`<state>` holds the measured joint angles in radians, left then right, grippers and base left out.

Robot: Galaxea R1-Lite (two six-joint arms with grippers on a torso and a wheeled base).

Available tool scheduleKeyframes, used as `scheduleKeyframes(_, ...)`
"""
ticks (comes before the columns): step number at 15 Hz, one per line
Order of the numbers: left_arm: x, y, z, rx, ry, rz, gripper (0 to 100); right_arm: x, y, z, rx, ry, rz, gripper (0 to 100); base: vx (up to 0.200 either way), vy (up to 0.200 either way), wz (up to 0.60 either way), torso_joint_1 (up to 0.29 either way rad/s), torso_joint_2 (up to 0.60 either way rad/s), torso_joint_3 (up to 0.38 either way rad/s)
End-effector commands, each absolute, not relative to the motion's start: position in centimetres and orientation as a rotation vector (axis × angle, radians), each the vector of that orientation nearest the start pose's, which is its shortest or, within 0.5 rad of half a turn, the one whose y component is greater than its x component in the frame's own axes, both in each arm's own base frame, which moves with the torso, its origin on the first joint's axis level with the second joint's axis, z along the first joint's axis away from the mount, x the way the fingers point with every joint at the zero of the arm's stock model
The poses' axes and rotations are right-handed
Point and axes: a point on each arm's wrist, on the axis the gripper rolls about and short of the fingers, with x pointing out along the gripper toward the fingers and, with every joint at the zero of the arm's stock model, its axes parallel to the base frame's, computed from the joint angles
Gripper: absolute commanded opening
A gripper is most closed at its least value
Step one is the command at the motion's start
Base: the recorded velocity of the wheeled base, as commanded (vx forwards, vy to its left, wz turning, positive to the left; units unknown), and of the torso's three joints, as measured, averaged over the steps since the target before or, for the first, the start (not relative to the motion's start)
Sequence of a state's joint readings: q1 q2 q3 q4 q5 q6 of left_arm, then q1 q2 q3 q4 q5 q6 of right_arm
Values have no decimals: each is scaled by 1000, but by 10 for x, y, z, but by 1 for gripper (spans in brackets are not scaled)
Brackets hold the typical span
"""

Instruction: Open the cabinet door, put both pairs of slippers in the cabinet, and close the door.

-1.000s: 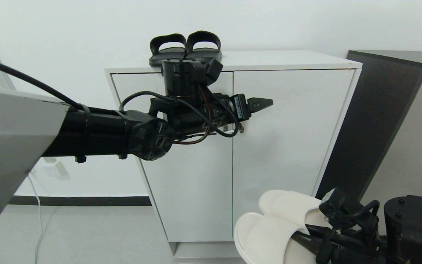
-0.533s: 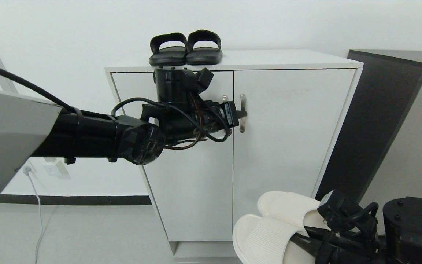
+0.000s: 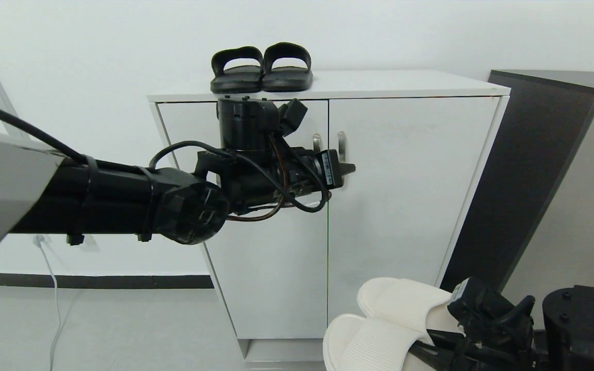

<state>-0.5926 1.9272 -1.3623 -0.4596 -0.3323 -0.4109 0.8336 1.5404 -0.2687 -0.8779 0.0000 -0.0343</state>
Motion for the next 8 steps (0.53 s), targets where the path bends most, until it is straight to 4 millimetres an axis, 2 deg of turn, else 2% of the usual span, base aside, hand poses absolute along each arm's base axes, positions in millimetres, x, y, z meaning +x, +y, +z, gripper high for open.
scheduleKeyframes(1,308,-222,252,-368,278,-905,0,138,154,117,-194,349,843,0,0,0,0,0,0,0)
scheduleKeyframes(3,300,-220,254,-368,278,-911,0,135,154,116,-199,356,853,0,0,0,0,0,0,0)
scheduleKeyframes(8,262,-218,264,-361,280,-958,0,124,150,118,-195,341,904,0,0,0,0,0,0,0)
